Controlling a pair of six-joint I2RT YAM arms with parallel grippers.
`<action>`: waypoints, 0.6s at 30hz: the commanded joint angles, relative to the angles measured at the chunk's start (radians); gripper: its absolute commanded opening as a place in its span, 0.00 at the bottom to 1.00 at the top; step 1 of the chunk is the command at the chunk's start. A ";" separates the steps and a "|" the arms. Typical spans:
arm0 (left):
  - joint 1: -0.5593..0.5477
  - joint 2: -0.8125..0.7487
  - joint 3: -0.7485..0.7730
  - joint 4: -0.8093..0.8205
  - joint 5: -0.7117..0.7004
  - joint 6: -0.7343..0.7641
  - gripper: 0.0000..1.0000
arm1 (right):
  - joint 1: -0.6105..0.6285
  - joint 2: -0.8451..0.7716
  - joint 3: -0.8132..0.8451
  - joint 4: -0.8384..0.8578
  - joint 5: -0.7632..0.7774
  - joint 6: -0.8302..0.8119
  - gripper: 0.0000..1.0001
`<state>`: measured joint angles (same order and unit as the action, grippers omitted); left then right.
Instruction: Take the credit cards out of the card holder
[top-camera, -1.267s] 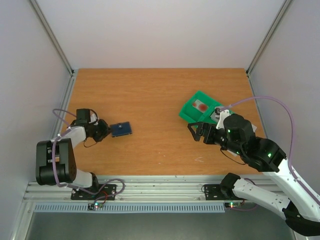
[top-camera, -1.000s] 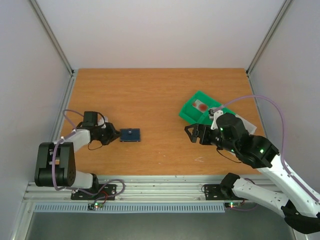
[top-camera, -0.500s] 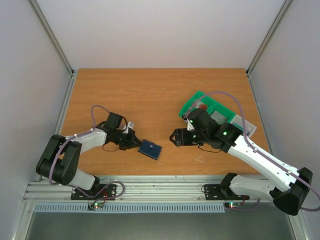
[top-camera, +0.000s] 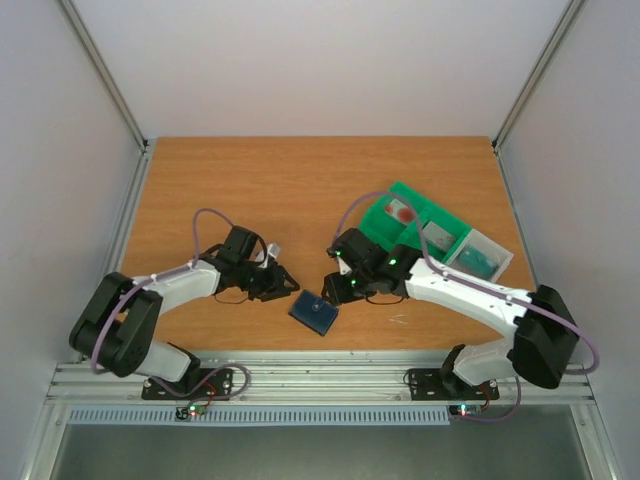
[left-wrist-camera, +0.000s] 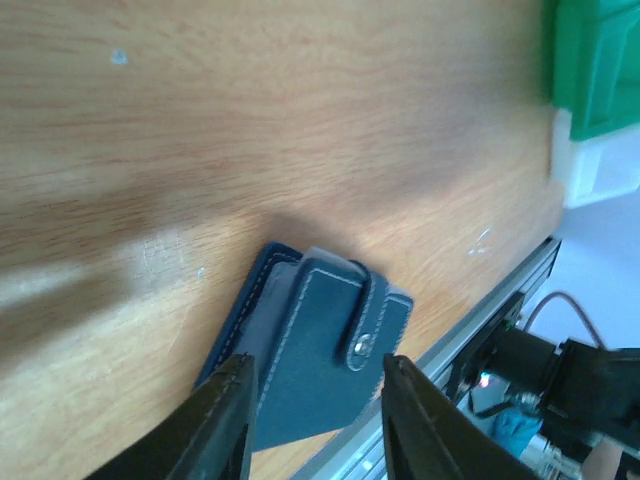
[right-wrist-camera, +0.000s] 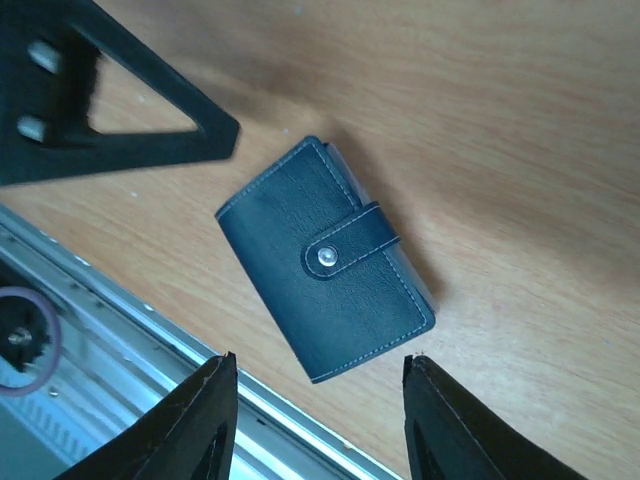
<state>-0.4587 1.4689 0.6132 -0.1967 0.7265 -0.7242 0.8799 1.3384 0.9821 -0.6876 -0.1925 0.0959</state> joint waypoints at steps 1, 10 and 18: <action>0.014 -0.091 -0.022 -0.017 -0.085 -0.046 0.38 | 0.047 0.097 0.023 0.026 0.056 -0.040 0.44; 0.029 -0.162 -0.147 0.065 -0.033 -0.142 0.39 | 0.130 0.271 0.100 0.022 0.129 -0.063 0.36; 0.029 -0.181 -0.228 0.166 -0.008 -0.220 0.35 | 0.135 0.347 0.134 0.051 0.113 -0.073 0.32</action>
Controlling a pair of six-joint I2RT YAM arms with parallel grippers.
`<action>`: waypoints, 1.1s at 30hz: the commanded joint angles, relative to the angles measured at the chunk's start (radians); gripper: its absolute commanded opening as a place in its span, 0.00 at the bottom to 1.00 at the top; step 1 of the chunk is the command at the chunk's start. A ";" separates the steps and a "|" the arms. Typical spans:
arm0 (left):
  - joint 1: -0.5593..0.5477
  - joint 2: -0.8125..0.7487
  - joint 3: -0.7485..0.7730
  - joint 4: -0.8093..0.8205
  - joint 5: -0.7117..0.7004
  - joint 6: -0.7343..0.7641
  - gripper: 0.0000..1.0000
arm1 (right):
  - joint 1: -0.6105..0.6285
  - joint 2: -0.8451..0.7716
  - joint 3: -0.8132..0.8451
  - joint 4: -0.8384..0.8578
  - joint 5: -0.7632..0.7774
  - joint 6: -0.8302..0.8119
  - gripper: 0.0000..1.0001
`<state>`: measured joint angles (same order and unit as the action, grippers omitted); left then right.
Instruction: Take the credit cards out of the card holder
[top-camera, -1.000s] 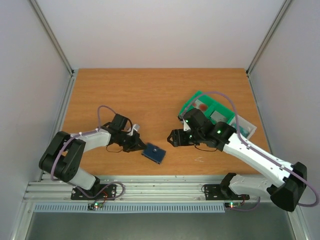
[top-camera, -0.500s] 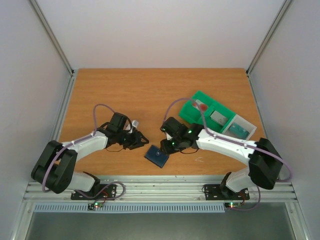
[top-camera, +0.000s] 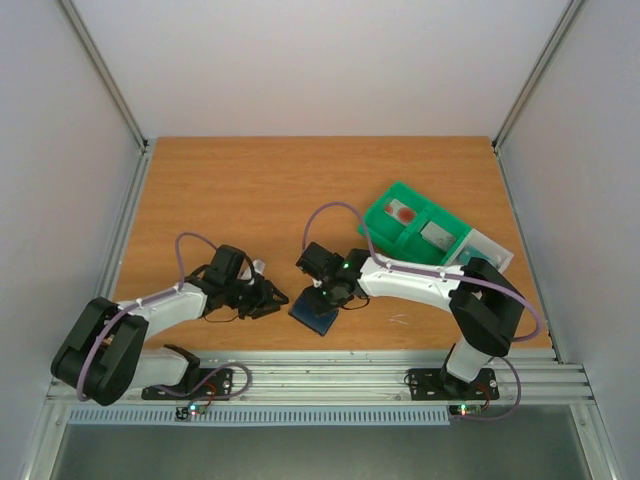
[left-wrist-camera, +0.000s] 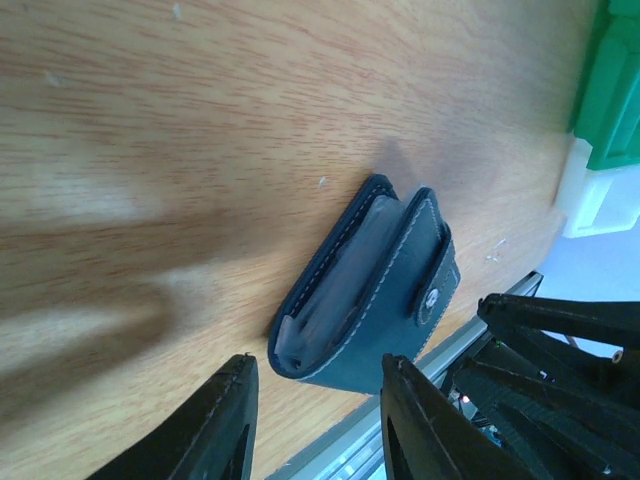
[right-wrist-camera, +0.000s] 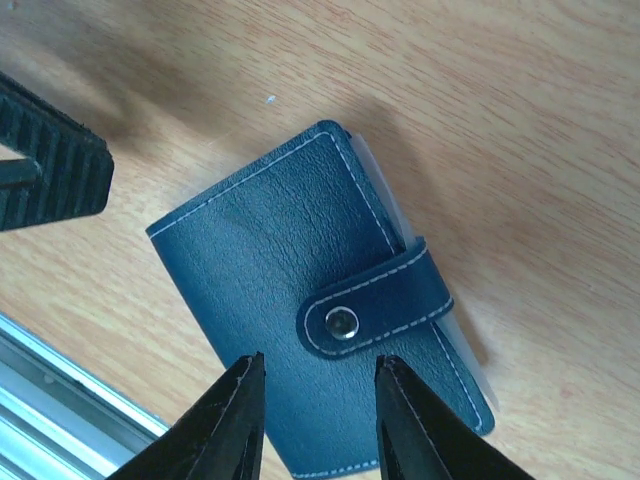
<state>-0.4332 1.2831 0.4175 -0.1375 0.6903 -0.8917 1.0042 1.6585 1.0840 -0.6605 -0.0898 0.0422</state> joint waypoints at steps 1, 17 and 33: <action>0.002 0.013 -0.040 0.125 0.040 -0.058 0.35 | 0.011 0.034 0.035 0.029 0.011 -0.020 0.31; -0.005 0.100 -0.114 0.381 0.102 -0.173 0.31 | 0.017 0.150 0.034 0.046 0.087 -0.026 0.29; -0.012 0.154 -0.109 0.453 0.123 -0.210 0.28 | 0.091 0.158 0.050 -0.030 0.291 -0.026 0.10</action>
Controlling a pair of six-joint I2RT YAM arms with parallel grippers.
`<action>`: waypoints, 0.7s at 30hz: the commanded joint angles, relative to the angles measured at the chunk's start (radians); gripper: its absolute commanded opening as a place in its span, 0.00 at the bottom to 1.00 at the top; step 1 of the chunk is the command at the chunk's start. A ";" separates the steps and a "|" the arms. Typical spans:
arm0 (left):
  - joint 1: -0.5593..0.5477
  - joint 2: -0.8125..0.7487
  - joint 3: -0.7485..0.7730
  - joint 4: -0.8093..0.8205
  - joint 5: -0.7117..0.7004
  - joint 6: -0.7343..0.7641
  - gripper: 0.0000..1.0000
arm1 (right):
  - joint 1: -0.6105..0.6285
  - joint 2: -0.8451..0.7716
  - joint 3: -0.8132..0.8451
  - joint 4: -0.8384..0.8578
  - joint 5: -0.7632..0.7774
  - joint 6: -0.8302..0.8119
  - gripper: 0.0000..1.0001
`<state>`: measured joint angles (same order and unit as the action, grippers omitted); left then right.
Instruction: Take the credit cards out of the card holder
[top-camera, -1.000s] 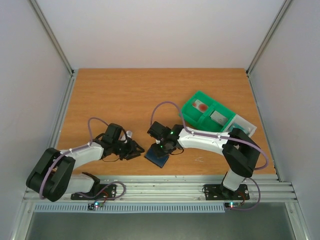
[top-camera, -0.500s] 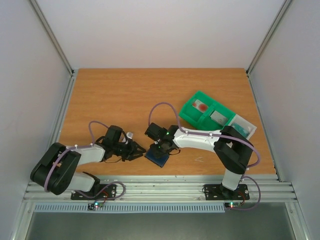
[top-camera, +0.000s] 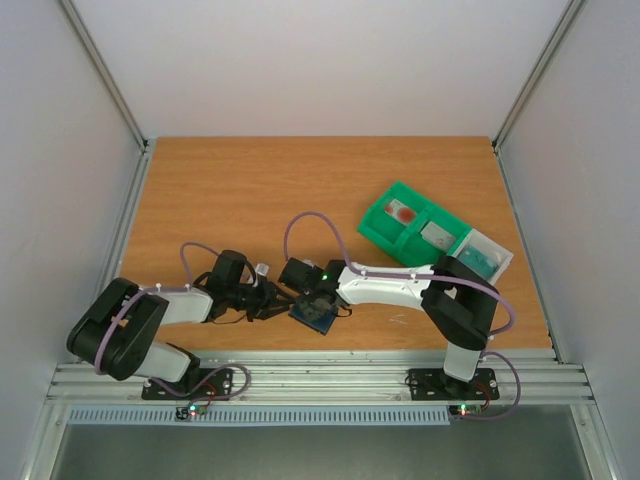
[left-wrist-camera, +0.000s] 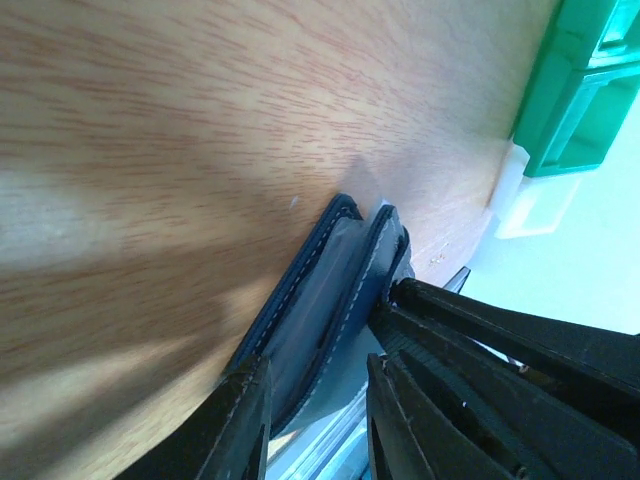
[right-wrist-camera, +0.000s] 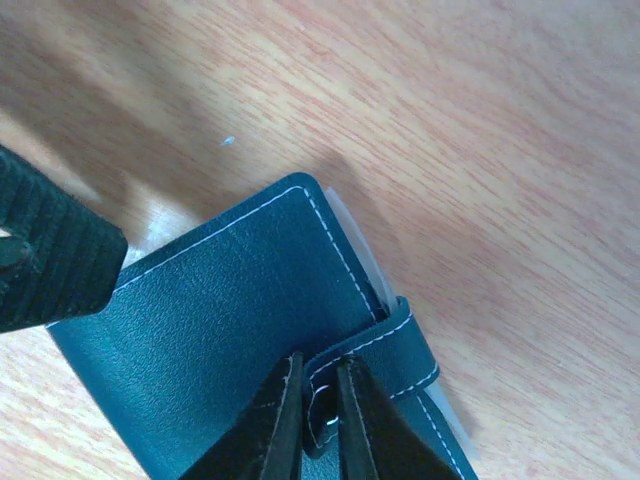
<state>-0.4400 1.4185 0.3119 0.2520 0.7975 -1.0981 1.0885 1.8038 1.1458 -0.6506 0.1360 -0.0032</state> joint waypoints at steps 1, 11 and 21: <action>-0.005 0.019 -0.005 0.062 0.016 -0.003 0.28 | 0.007 0.003 -0.017 -0.037 0.071 0.037 0.07; -0.008 -0.064 0.005 -0.082 -0.028 0.046 0.28 | 0.007 -0.073 -0.042 -0.037 0.100 0.079 0.01; -0.030 -0.228 0.014 -0.190 -0.067 0.081 0.43 | 0.005 -0.168 -0.054 -0.021 0.049 0.213 0.01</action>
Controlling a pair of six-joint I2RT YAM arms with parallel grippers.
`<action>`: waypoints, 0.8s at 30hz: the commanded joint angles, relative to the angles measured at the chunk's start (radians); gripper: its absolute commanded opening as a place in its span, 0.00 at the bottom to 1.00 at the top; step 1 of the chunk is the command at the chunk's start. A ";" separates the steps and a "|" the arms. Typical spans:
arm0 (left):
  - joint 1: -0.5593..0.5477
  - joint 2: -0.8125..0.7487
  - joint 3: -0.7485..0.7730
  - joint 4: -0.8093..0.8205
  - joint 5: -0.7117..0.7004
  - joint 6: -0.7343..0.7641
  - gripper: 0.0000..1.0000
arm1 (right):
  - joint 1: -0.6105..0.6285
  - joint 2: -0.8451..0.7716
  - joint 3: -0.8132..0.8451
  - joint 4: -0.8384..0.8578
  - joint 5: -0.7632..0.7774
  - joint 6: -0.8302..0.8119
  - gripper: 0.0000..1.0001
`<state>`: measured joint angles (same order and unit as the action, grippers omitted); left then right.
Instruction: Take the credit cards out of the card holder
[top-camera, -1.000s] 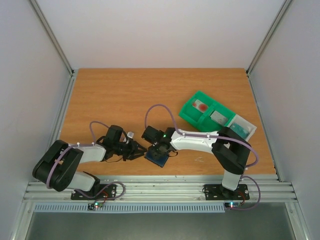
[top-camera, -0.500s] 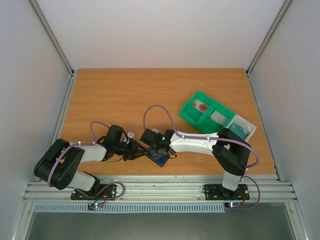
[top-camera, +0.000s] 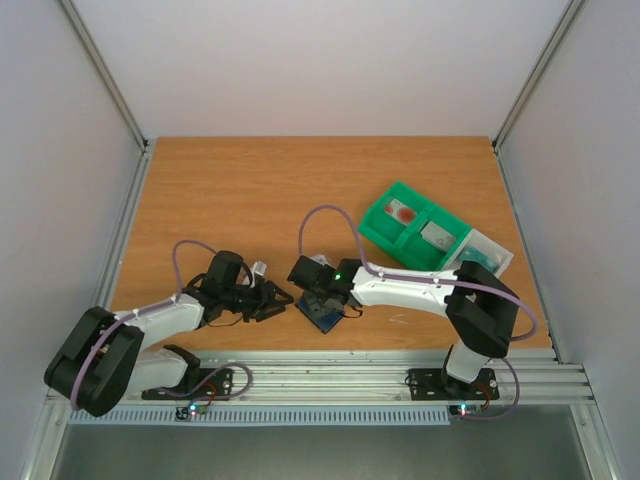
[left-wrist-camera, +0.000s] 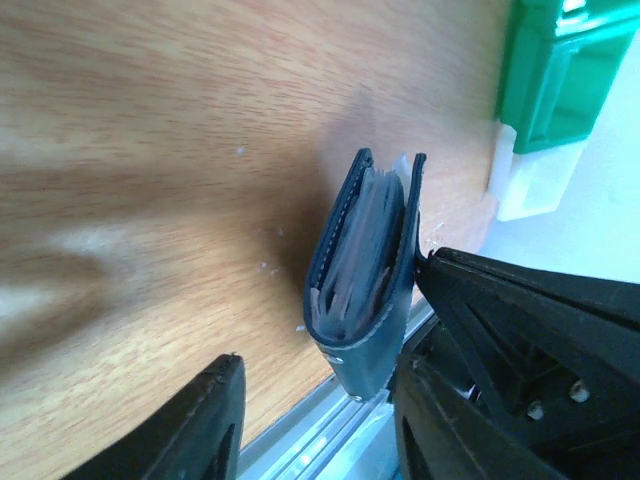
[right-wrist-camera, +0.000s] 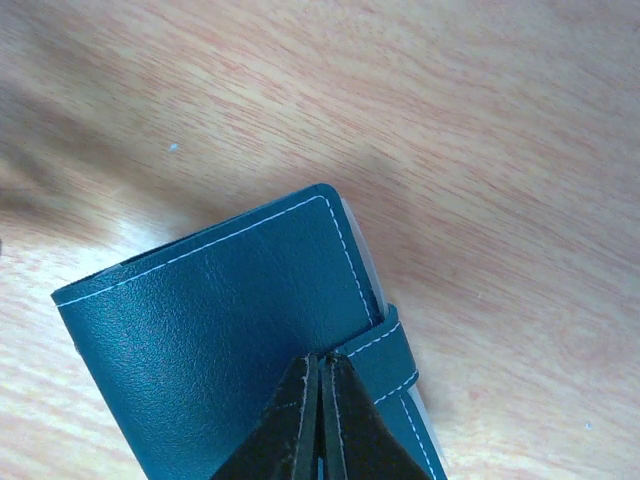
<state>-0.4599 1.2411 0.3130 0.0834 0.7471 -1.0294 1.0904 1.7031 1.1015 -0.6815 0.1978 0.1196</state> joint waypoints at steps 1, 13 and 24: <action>-0.013 -0.062 0.009 -0.010 -0.017 0.005 0.47 | 0.003 -0.079 -0.014 0.019 -0.019 0.107 0.01; -0.023 -0.047 -0.030 0.230 0.013 -0.098 0.54 | -0.003 -0.186 -0.094 0.158 -0.093 0.236 0.01; -0.025 -0.017 -0.020 0.188 0.004 -0.075 0.21 | -0.003 -0.186 -0.137 0.198 -0.106 0.282 0.01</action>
<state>-0.4793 1.2037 0.2886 0.2440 0.7521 -1.1248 1.0893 1.5398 0.9741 -0.5201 0.0910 0.3656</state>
